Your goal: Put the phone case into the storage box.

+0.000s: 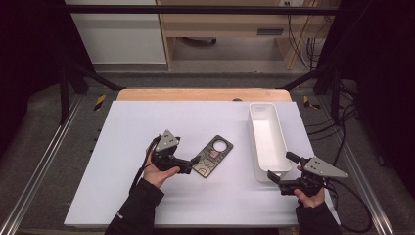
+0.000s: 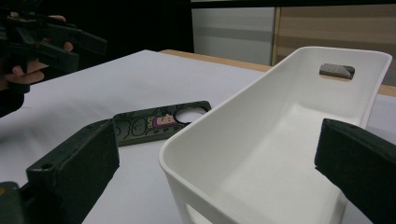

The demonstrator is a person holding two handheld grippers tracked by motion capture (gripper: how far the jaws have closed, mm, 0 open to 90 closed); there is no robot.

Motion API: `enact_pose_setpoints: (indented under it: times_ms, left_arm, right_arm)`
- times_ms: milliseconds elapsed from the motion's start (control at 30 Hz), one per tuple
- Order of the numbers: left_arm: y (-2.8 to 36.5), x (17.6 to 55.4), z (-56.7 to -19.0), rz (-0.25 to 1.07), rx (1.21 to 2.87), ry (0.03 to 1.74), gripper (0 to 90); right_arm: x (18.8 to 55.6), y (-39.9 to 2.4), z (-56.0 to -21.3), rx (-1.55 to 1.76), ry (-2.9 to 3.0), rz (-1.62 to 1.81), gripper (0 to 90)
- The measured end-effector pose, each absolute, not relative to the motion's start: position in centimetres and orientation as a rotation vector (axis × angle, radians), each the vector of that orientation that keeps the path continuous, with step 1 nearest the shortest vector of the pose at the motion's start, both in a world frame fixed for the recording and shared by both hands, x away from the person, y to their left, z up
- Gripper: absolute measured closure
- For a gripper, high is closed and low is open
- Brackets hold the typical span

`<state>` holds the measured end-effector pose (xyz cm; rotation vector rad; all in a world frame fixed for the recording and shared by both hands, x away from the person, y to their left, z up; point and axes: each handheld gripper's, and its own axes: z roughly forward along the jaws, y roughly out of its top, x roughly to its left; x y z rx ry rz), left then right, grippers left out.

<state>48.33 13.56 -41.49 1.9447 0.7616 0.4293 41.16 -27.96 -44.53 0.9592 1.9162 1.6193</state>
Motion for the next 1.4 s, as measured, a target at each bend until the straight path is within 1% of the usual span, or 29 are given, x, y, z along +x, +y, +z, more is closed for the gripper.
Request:
enact_pose_setpoints:
  times_ms: [400,800,1400]
  left_arm:
    - [11.2,49.5,-41.9,0.404,1.997,0.755,0.0]
    - [8.9,50.5,-42.3,0.409,2.071,0.758,0.0]
    - [6.2,52.4,-44.3,0.387,2.167,0.797,0.0]
  right_arm:
    - [41.2,-28.0,-44.5,0.959,1.914,1.618,0.3]
    - [41.1,-28.0,-44.5,0.956,1.911,1.623,0.3]
    - [41.1,-28.0,-44.5,0.955,1.914,1.626,0.3]
